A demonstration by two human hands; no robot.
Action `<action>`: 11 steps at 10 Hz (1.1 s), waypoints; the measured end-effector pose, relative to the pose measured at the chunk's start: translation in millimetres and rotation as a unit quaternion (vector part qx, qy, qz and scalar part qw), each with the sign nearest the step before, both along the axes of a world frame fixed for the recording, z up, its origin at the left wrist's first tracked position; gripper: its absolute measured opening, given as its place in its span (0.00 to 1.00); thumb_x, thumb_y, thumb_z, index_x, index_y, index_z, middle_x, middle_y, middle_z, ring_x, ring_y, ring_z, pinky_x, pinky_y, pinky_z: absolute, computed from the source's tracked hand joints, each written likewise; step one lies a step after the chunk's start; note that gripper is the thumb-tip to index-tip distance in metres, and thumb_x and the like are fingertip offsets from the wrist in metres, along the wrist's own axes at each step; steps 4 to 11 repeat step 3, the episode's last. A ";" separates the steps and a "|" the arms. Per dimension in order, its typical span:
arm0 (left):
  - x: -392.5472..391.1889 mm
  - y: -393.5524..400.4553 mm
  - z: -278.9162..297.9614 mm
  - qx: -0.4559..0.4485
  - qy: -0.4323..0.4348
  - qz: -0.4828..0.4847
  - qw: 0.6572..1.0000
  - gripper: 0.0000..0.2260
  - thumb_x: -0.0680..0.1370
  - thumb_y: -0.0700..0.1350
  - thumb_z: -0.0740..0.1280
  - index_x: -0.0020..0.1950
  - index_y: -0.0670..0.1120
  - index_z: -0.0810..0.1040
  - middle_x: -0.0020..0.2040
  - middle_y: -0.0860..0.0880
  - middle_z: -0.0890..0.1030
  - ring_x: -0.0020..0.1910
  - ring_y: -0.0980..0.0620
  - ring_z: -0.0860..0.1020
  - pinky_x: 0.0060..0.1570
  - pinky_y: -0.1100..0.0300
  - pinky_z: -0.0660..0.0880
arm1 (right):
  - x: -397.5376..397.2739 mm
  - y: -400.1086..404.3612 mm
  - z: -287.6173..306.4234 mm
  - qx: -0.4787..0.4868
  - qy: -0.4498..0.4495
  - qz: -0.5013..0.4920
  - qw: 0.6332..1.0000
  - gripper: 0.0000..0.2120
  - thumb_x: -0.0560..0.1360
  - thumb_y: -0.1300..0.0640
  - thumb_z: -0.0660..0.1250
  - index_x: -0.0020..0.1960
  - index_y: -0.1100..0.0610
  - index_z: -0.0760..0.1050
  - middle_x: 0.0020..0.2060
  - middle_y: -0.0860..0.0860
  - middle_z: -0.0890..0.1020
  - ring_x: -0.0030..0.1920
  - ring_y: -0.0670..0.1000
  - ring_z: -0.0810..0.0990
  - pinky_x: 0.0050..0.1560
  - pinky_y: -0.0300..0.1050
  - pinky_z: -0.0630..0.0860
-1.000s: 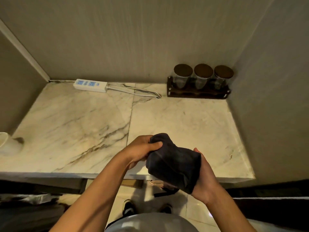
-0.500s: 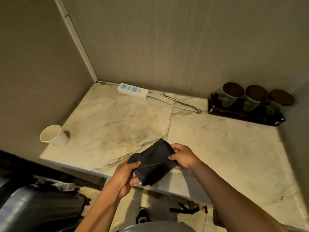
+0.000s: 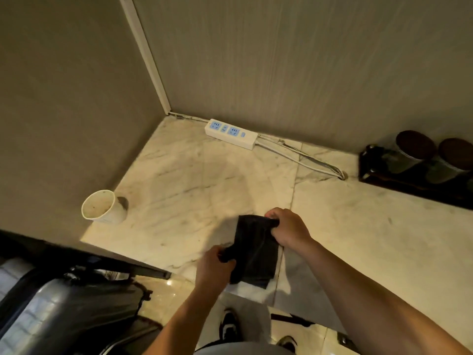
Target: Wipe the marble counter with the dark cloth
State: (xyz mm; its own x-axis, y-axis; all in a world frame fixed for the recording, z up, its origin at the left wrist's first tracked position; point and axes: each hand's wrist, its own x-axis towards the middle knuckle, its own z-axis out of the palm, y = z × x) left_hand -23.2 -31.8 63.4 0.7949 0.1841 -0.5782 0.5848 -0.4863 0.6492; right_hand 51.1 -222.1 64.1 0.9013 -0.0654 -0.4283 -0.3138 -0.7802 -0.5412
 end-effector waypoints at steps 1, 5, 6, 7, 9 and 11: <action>2.7 -0.7 0.8 0.088 -0.015 -0.060 0.994 0.10 0.74 0.44 0.67 0.55 0.47 0.76 0.41 0.52 0.78 0.38 0.55 0.76 0.35 0.65 0.67 | 1.0 3.3 -6.9 -0.048 -0.011 0.004 0.999 0.17 0.70 0.66 0.62 0.54 0.49 0.76 0.53 0.50 0.77 0.52 0.54 0.77 0.46 0.41 0.70; 0.7 -2.4 4.3 0.142 -0.035 -0.092 0.985 0.11 0.76 0.48 0.64 0.58 0.49 0.75 0.45 0.52 0.80 0.40 0.54 0.77 0.39 0.62 0.72 | -3.3 -1.3 -8.1 -0.044 -0.027 -0.031 0.998 0.17 0.72 0.63 0.64 0.59 0.50 0.74 0.56 0.50 0.76 0.54 0.52 0.76 0.47 0.40 0.70; 0.7 -2.4 4.3 0.142 -0.035 -0.092 0.985 0.11 0.76 0.48 0.64 0.58 0.49 0.75 0.45 0.52 0.80 0.40 0.54 0.77 0.39 0.62 0.72 | -3.3 -1.3 -8.1 -0.044 -0.027 -0.031 0.998 0.17 0.72 0.63 0.64 0.59 0.50 0.74 0.56 0.50 0.76 0.54 0.52 0.76 0.47 0.40 0.70; 0.7 -2.4 4.3 0.142 -0.035 -0.092 0.985 0.11 0.76 0.48 0.64 0.58 0.49 0.75 0.45 0.52 0.80 0.40 0.54 0.77 0.39 0.62 0.72 | -3.3 -1.3 -8.1 -0.044 -0.027 -0.031 0.998 0.17 0.72 0.63 0.64 0.59 0.50 0.74 0.56 0.50 0.76 0.54 0.52 0.76 0.47 0.40 0.70; 0.7 -2.4 4.3 0.142 -0.035 -0.092 0.985 0.11 0.76 0.48 0.64 0.58 0.49 0.75 0.45 0.52 0.80 0.40 0.54 0.77 0.39 0.62 0.72 | -3.3 -1.3 -8.1 -0.044 -0.027 -0.031 0.998 0.17 0.72 0.63 0.64 0.59 0.50 0.74 0.56 0.50 0.76 0.54 0.52 0.76 0.47 0.40 0.70; 0.7 -2.4 4.3 0.142 -0.035 -0.092 0.985 0.11 0.76 0.48 0.64 0.58 0.49 0.75 0.45 0.52 0.80 0.40 0.54 0.77 0.39 0.62 0.72 | -3.3 -1.3 -8.1 -0.044 -0.027 -0.031 0.998 0.17 0.72 0.63 0.64 0.59 0.50 0.74 0.56 0.50 0.76 0.54 0.52 0.76 0.47 0.40 0.70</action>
